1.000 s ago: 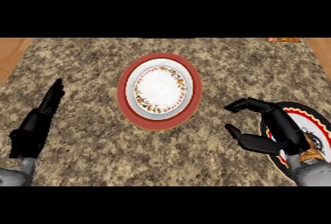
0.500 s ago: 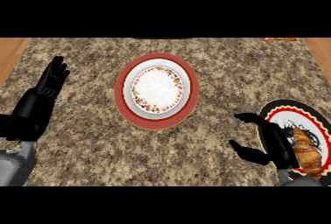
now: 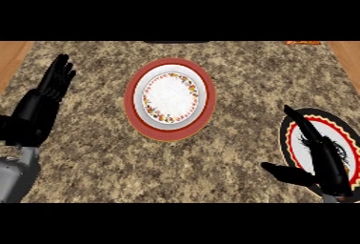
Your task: Pick the croissant from the plate and place it in the plate
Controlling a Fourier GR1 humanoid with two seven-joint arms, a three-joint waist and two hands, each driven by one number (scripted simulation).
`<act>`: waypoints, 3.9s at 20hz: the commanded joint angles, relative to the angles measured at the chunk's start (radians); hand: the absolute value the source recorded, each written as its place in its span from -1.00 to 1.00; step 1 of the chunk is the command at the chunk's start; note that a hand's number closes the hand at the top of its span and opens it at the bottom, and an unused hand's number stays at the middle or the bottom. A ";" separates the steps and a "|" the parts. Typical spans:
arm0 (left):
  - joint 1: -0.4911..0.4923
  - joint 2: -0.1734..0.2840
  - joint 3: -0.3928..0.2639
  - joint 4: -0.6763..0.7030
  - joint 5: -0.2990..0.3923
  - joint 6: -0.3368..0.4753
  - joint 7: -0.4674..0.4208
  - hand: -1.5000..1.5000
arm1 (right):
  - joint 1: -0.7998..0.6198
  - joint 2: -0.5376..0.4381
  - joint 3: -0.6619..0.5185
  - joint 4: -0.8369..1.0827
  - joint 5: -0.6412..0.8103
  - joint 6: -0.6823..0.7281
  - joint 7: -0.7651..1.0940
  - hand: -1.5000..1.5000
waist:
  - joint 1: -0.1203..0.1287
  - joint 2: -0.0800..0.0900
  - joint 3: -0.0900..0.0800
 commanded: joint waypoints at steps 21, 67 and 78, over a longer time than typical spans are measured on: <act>-0.012 -0.060 0.033 0.054 -0.061 -0.048 -0.023 0.00 | -0.196 -0.297 0.081 -0.154 0.084 0.824 1.043 -1.00 | 0.011 0.004 0.000; -0.095 -0.195 0.183 0.031 -0.208 -0.163 0.104 0.00 | -0.276 -0.111 -0.159 0.502 0.561 0.412 0.331 1.00 | 0.002 0.004 0.001; 0.006 -0.182 0.226 -0.043 -0.178 -0.203 0.097 0.00 | -0.342 -0.102 -0.229 0.223 0.442 0.437 0.216 1.00 | 0.000 -0.003 0.000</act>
